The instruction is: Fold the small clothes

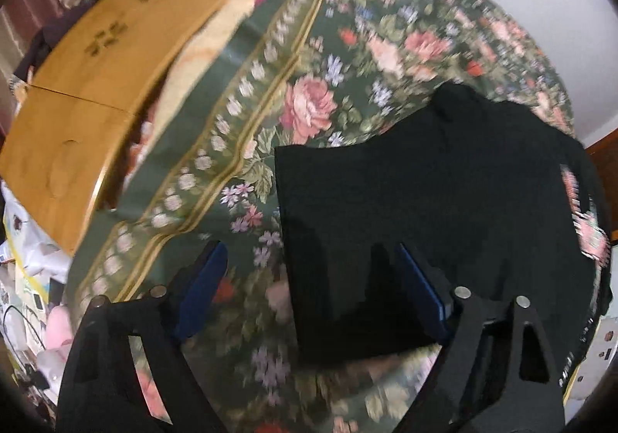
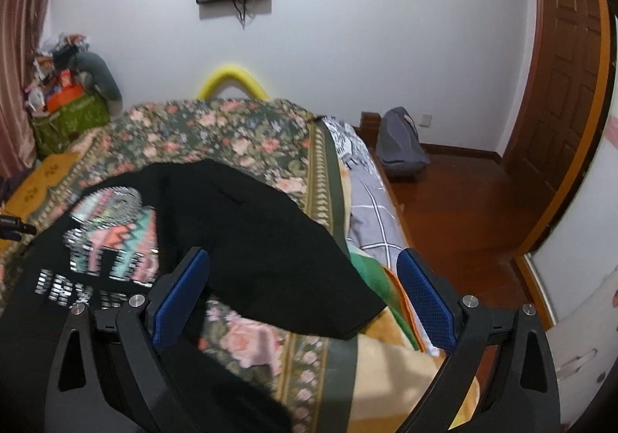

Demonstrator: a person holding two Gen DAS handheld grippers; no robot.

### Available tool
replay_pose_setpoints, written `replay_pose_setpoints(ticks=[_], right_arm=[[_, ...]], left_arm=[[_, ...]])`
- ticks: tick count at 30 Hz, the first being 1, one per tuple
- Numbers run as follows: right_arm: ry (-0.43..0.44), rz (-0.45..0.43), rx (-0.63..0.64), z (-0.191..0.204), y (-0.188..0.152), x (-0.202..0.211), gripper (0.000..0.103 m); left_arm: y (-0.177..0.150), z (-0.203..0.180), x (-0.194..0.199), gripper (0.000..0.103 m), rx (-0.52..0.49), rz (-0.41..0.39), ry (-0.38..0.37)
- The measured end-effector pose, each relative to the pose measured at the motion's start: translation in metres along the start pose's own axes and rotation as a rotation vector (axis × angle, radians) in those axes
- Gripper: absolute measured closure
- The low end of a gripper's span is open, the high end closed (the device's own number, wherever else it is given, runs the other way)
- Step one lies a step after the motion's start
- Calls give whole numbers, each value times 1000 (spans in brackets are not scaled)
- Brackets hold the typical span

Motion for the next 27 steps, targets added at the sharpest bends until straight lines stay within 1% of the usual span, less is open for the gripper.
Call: replay_pose_setpoints(ticks=[2, 3, 4, 5, 6, 7, 8, 9, 10, 11, 12, 13, 14, 15, 16, 18, 20, 22, 25, 27], right_arm=[[0, 20, 9, -3, -2, -9, 6], [6, 25, 7, -6, -3, -14, 6], [10, 31, 4, -7, -5, -18, 7], [15, 39, -3, -9, -6, -22, 7], [19, 48, -16, -12, -9, -26, 7], [25, 60, -32, -15, -12, -31, 7], [30, 69, -46, -17, -15, -35, 7], [39, 82, -65, -20, -19, -40, 7], [45, 92, -79, -22, -21, -43, 8], [52, 105, -98, -24, -25, -47, 8], [62, 120, -117, -27, -28, -50, 11], [72, 134, -132, -29, -31, -53, 14], [82, 148, -147, -30, -33, -55, 19], [94, 160, -162, -32, -35, -56, 22], [110, 165, -178, -34, -35, -57, 26], [144, 167, -204, -35, -34, -57, 33], [186, 159, -226, -34, -30, -54, 35], [208, 152, -232, -30, -24, -55, 35], [236, 134, -249, -23, -18, -55, 35], [249, 119, -272, -19, -15, -55, 35]], left_arm=[[4, 3, -13, 17, 18, 19, 22], [7, 6, -20, 18, 36, 32, 18], [9, 9, -28, 21, 59, 54, -5], [9, 11, -32, 22, 74, 66, -22], [9, 11, -36, 22, 85, 65, -34], [9, 10, -36, 24, 83, 56, -37], [7, 8, -37, 29, 75, 48, -41], [5, 4, -38, 46, 59, 46, -48], [3, 1, -38, 67, 41, 45, -47], [1, -3, -38, 76, 23, 41, -36], [0, -8, -38, 83, 2, 37, -37], [0, -11, -37, 88, -15, 33, -35], [0, -13, -35, 89, -30, 25, -24], [1, -15, -31, 90, -40, 9, -5], [3, -17, -26, 91, -49, -9, 9], [9, -21, -8, 92, -65, -61, 22], [18, -28, 14, 92, -71, -105, -4], [24, -39, 42, 92, -86, -150, -34], [29, -69, 90, 92, -142, -234, -75], [31, -92, 114, 92, -174, -261, -123]])
Point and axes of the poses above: each gripper's, at about its wrist camera, not at the fingertips, and x roughly against the way its jaws point, z to its left, y to its top, the point moved 2 cm from there along -x, roughly the way its jaws point, and after that the axes turned 9 degrees about x, right-handed, at the moved point
